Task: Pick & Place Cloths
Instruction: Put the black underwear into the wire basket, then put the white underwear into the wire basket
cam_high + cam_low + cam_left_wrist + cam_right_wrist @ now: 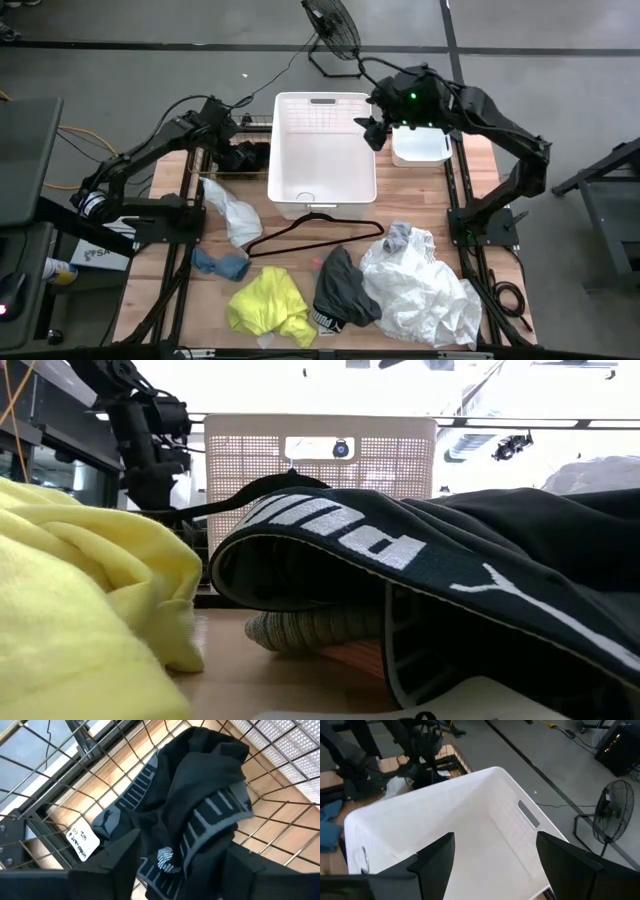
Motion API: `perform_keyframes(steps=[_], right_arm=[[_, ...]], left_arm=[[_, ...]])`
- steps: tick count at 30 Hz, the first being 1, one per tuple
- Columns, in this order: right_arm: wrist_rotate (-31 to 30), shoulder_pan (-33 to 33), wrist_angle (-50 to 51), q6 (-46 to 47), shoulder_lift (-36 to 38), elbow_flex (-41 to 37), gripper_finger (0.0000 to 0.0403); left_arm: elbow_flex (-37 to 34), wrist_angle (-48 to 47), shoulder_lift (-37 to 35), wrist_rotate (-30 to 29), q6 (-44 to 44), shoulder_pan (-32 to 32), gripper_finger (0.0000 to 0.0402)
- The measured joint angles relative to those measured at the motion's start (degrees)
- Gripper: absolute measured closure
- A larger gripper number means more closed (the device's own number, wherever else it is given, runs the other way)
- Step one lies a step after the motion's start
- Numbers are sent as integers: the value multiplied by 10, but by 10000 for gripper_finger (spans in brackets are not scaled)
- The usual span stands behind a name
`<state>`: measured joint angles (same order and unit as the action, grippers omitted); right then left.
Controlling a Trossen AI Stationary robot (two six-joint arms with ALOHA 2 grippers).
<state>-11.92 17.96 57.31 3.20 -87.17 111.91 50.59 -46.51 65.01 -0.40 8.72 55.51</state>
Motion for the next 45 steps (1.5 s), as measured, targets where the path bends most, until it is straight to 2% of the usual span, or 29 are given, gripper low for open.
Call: perform_keyframes(steps=[4,10,15,20,28,34,40,45], right_arm=[[-3,-15,-20,0,33,-65,131],[-4,-36,-120,15,107,-231,131],[-23,-52,-206,45,184,-351,131],[-32,-72,-241,82,248,-432,131],[-41,-114,-261,122,308,-512,131],[-89,-139,-258,135,313,-533,131],[-92,-155,-259,135,313,-534,131],[-92,-159,-259,135,313,-534,131]], left_arm=[[0,1,-28,2,0,0,173],[0,2,-94,4,0,0,173],[0,-2,-143,58,21,0,172],[0,-7,-175,91,28,0,172],[0,-107,-203,204,103,-7,172],[0,-193,-205,209,130,-65,172],[0,-242,-207,209,136,-163,172],[0,-245,-206,190,121,-242,172]])
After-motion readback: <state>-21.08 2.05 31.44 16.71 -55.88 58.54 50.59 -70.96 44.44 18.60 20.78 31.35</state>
